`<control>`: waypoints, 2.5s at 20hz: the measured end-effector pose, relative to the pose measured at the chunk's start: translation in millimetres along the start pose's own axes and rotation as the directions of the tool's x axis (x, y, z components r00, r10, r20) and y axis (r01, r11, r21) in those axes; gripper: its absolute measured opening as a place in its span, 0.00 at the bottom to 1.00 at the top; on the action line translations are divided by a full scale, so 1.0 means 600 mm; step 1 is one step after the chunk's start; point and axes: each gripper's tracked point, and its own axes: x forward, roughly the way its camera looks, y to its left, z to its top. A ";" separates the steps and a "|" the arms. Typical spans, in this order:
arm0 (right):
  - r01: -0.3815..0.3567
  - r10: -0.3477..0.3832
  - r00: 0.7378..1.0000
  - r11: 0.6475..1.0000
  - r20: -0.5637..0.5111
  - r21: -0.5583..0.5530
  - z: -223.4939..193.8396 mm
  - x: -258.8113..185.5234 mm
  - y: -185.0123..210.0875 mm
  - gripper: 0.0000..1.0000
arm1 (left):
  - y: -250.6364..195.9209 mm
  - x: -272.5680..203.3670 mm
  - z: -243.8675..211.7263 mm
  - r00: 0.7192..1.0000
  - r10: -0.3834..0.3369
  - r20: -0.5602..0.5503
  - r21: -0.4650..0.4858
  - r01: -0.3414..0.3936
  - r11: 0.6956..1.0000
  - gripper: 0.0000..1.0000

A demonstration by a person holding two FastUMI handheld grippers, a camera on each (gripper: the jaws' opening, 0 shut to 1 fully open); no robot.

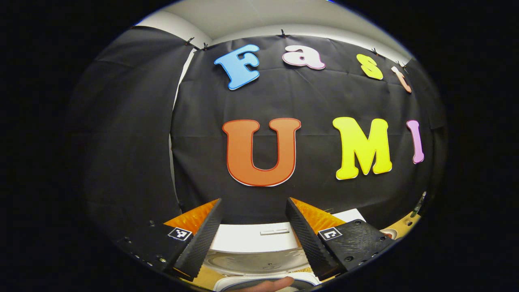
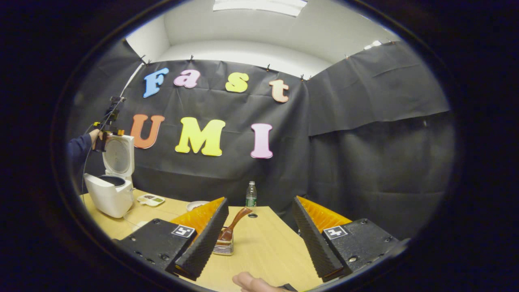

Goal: Close the left gripper, press the button to open the rice cooker; take a wooden spoon from the chopstick holder with the right hand, scoop a spoonful of rice and pour it into the rice cooker, then put the wooden spoon back into the chopstick holder.

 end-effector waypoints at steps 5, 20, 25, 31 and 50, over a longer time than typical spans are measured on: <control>-0.066 0.069 0.997 0.995 -0.036 0.078 -0.021 -0.019 0.002 1.00 | 0.000 -0.055 -0.013 0.998 0.028 -0.064 0.008 -0.027 1.000 0.98; -0.182 0.189 0.980 0.977 -0.058 0.114 -0.062 -0.051 0.029 1.00 | -0.022 -0.208 -0.136 0.956 -0.043 -0.291 -0.021 0.038 0.999 0.90; -0.204 0.214 0.974 0.971 -0.075 0.126 -0.077 -0.054 0.040 0.99 | -0.028 -0.267 -0.220 0.904 -0.087 -0.419 -0.063 0.067 0.996 0.91; -0.219 0.230 0.969 0.968 -0.090 0.119 -0.092 -0.050 0.053 0.99 | -0.039 -0.295 -0.270 0.875 -0.084 -0.478 -0.058 0.064 0.996 0.95; -0.261 0.271 0.960 0.957 -0.070 0.131 -0.124 -0.006 0.070 0.99 | -0.059 -0.305 -0.346 0.875 -0.059 -0.481 -0.019 0.057 0.998 0.96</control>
